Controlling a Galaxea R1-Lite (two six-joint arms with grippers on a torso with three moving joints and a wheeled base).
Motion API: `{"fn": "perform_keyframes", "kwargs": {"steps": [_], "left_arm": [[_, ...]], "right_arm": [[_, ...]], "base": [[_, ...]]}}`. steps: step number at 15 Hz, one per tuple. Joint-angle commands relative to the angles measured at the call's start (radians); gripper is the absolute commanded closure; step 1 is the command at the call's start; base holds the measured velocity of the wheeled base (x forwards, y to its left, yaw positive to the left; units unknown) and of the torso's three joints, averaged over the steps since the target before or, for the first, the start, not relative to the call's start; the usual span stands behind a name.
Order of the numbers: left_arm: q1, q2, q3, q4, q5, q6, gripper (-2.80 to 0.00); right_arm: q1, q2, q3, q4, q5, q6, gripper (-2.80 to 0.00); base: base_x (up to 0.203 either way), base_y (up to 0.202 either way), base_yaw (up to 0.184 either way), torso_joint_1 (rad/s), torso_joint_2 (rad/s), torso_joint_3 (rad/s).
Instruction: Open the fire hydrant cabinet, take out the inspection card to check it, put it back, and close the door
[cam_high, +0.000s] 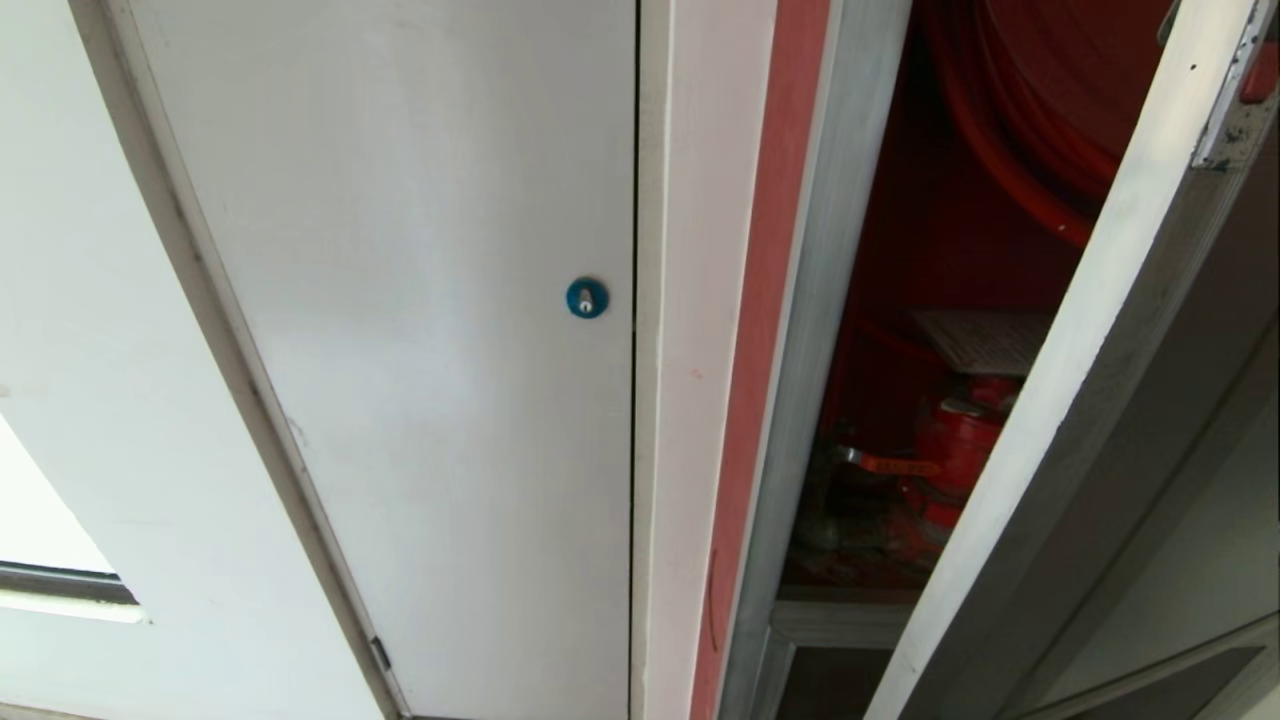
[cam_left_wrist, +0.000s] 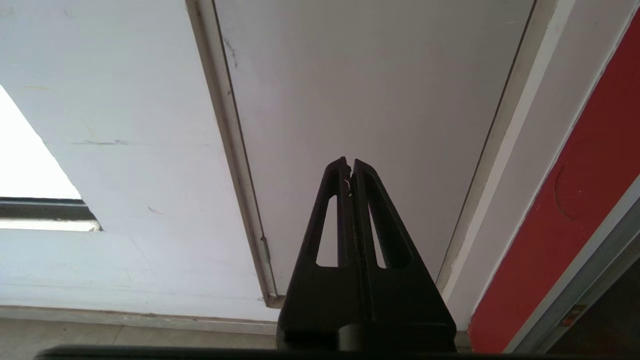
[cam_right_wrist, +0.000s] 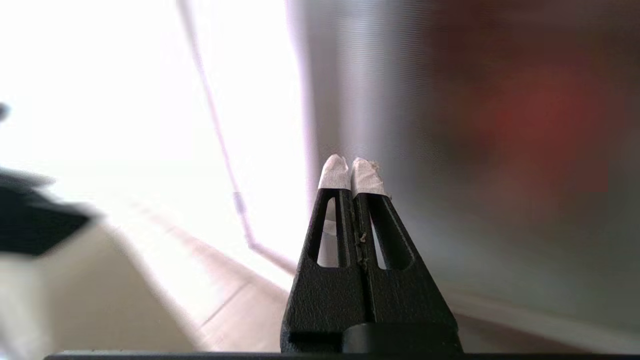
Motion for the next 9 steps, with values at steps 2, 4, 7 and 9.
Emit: {"fn": "perform_keyframes", "kwargs": {"steps": [2, 4, 7, 9], "left_arm": [[0.0, 0.0, 0.012, -0.001, 0.0, 0.0, 0.0], [0.0, 0.0, 0.012, -0.001, 0.0, 0.0, 0.0], [0.0, 0.0, 0.012, -0.001, 0.0, 0.0, 0.0], [0.0, 0.0, 0.012, -0.001, 0.0, 0.0, 0.0]], "right_arm": [[0.001, 0.275, -0.107, -0.003, 0.268, -0.001, 0.0], [0.004, 0.416, -0.171, -0.011, 0.352, -0.005, 0.0], [0.073, 0.597, -0.251, -0.069, 0.405, -0.009, 0.0], [0.138, 0.664, -0.292, -0.112, 0.392, -0.014, 0.0]], "base": [[0.0, 0.0, 0.0, 0.0, 0.0, 0.0], [0.0, 0.0, 0.0, 0.0, 0.0, 0.0], [0.0, 0.0, 0.0, 0.0, 0.0, 0.0], [0.0, 0.0, 0.0, 0.0, 0.0, 0.0]]}}
